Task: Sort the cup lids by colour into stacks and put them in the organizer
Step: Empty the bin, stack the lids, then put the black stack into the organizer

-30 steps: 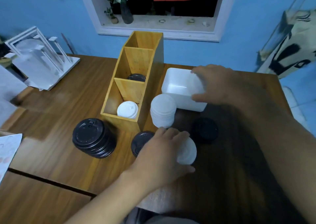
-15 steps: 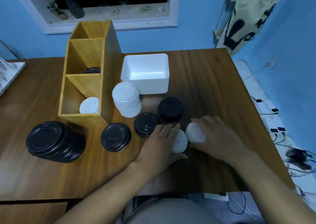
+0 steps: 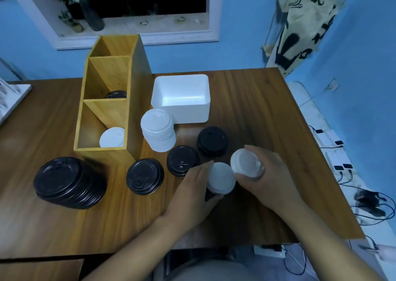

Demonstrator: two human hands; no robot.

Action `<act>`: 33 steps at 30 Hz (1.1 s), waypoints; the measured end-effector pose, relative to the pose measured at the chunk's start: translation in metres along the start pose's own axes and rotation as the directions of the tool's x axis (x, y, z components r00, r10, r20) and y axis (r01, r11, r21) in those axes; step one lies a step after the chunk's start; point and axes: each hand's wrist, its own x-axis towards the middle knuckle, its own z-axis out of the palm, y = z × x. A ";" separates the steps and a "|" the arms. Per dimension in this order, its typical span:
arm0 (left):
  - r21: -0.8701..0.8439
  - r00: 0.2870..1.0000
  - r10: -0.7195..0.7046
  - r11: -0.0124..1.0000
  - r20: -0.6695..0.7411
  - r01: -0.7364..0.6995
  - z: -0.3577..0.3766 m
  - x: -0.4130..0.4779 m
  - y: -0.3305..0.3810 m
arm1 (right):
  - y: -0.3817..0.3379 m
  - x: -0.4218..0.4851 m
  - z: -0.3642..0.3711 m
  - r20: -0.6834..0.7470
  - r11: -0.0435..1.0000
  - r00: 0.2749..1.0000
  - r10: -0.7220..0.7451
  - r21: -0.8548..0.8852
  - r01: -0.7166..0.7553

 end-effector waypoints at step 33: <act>0.509 0.925 0.376 0.808 -0.060 -0.296 -0.022 -0.029 -0.050 | -0.015 -0.007 0.049 0.325 0.845 0.914 -0.243 -0.393 0.364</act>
